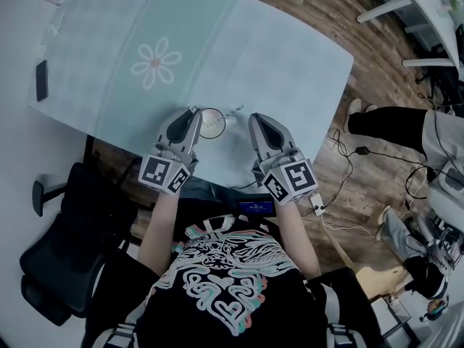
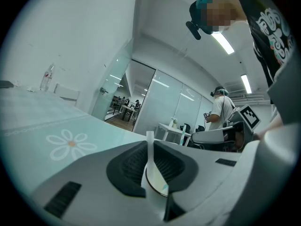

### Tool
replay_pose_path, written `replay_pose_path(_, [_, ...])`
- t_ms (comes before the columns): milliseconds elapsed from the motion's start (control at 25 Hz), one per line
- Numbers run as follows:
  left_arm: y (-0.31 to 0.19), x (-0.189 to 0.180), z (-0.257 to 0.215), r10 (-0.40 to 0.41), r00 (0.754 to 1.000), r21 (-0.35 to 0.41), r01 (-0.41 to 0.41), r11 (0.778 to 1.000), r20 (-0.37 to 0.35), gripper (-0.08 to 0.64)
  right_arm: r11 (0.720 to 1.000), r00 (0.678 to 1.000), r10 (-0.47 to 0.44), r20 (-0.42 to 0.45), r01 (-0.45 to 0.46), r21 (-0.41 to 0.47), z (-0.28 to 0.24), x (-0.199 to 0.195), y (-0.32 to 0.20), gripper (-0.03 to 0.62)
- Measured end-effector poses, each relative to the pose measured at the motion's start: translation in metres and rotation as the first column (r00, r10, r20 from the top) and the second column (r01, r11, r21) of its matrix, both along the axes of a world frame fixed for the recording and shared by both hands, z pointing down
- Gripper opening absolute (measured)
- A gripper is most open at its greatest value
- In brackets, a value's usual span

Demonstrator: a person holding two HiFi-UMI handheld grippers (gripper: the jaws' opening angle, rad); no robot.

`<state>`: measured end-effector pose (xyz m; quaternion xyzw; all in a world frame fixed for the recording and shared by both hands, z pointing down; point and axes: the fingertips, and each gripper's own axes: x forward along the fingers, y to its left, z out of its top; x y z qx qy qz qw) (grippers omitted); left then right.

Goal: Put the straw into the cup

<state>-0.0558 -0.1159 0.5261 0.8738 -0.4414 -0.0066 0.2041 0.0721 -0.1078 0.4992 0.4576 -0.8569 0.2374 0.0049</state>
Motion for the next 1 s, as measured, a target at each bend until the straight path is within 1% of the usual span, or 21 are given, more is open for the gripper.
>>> replay_pose_path(240, [0.0004,-0.0003,0.0019,0.016,0.999,0.008,-0.016,1.0,0.028,0.052,1.0,1.0,-0.003,-0.001,0.003,-0.002,0.0016,-0.0043,0.0007,0.015])
replay_pose_path(800, [0.0023,0.0027,0.0038,0.027,0.998,0.015,-0.028,0.999,0.056,0.054,1.0,1.0,-0.001,-0.005,0.001,-0.015,0.0049,-0.0024,0.0009,0.015])
replay_pose_path(1000, [0.0015,0.0035,0.0043,0.034,0.996,0.025,-0.036,0.999,0.084,0.056,1.0,1.0,0.007,-0.009,-0.007,-0.02,0.0051,-0.0007,-0.0004,0.015])
